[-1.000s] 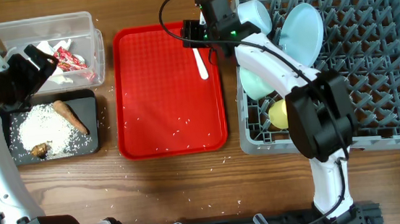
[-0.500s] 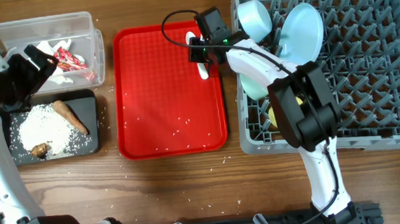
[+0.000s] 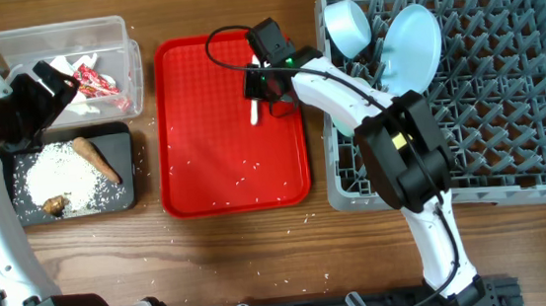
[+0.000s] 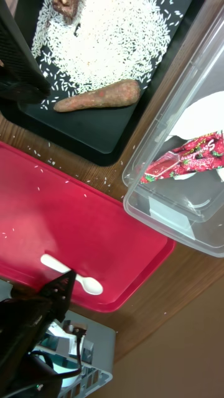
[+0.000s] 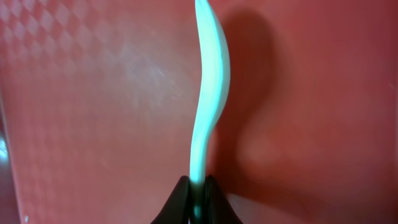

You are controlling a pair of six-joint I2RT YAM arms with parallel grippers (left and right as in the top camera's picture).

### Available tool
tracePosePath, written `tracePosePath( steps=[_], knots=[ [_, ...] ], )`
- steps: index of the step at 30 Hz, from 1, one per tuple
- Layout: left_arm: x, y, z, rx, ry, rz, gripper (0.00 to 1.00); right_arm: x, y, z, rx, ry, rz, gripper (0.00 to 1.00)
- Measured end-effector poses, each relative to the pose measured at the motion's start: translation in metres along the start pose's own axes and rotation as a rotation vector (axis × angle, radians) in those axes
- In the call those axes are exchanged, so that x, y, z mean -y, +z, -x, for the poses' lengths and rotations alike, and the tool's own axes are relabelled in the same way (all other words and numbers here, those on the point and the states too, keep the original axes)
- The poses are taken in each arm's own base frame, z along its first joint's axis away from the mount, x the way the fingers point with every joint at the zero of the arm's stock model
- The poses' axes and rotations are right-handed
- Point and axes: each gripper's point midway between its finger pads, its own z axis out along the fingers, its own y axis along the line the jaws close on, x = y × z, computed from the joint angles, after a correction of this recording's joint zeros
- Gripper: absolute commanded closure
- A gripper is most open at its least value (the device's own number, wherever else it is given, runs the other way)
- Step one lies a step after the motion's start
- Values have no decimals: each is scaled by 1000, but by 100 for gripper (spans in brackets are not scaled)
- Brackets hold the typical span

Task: Sort waste into correct bins and load items into the dishwasher rack
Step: 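Carry the white spoon into the dish rack and release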

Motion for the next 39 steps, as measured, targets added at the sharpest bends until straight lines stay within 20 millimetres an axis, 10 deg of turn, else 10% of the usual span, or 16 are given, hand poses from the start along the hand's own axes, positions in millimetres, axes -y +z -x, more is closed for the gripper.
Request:
tracePosePath(
  steps=[7,13,15,18,26,36,39],
  knots=[
    [0,0,0,0,0,0,0,21,-59,-21,-107,-90,-122,96],
    [0,0,0,0,0,0,0,18,-264,23,179,-118,-96,96],
    [0,0,0,0,0,0,0,48,-327,28,285,-45,-147,96],
    [0,0,0,0,0,0,0,109,-365,25,337,169,-301,96],
    [0,0,0,0,0,0,0,227,-310,-24,270,858,-573,96],
    [0,0,0,0,0,0,0,252,-251,-53,333,1250,-561,95],
    [0,0,0,0,0,0,0,250,-249,-47,347,1262,-533,18]
  ],
)
